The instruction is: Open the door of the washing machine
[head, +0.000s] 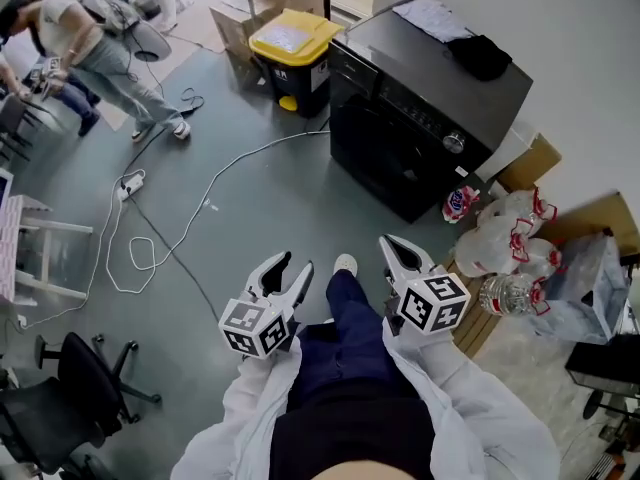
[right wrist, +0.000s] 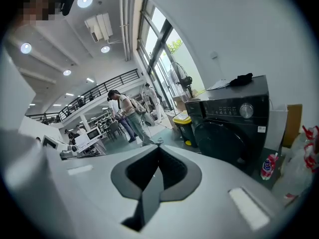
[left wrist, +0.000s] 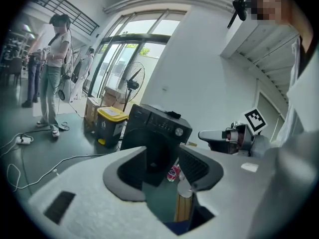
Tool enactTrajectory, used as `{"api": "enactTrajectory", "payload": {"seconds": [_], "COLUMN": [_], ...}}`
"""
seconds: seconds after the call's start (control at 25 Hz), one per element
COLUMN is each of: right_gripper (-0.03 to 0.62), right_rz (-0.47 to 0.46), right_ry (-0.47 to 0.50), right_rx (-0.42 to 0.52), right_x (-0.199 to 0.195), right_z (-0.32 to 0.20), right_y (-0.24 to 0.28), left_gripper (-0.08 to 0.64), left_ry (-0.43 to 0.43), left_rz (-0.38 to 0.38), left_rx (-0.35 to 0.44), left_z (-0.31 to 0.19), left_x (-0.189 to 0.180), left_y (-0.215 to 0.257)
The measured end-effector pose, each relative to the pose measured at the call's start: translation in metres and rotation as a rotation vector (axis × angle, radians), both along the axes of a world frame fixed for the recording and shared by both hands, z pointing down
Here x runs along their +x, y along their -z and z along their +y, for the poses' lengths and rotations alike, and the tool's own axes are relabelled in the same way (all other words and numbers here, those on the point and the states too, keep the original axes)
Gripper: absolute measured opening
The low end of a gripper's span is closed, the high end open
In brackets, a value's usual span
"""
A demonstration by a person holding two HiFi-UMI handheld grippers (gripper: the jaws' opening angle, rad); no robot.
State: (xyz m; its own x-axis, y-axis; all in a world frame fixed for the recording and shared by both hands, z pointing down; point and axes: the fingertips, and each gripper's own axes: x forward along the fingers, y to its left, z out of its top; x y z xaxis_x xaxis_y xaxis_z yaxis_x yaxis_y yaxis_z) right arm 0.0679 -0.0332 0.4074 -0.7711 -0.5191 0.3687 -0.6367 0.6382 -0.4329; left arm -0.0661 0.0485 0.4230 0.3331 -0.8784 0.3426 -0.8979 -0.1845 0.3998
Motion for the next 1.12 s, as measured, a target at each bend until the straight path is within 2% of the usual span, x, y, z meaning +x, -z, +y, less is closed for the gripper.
{"api": "enactTrajectory", "payload": {"seconds": [0.36, 0.56, 0.84, 1.12], "right_gripper": [0.009, 0.009, 0.009, 0.009], "right_rz": [-0.013, -0.008, 0.001, 0.021], "right_ry": [-0.024, -0.034, -0.050, -0.104], "right_rx": [0.002, 0.029, -0.017, -0.083], "right_x": [-0.030, -0.040, -0.046, -0.059], "right_z": [-0.145, -0.208, -0.243, -0.265], "right_y": [0.000, -0.001, -0.018, -0.043], "left_gripper": [0.192, 0.192, 0.192, 0.192], "left_ry": [-0.034, -0.049, -0.121, -0.205], "left_rz": [-0.025, -0.027, -0.063, -0.090], "left_rx": [0.022, 0.028, -0.004, -0.055], "left_z": [-0.157, -0.223, -0.264, -0.305], "left_x": [-0.038, -0.050, -0.049, -0.068], "left_y": [0.005, 0.000, -0.019, -0.043]}}
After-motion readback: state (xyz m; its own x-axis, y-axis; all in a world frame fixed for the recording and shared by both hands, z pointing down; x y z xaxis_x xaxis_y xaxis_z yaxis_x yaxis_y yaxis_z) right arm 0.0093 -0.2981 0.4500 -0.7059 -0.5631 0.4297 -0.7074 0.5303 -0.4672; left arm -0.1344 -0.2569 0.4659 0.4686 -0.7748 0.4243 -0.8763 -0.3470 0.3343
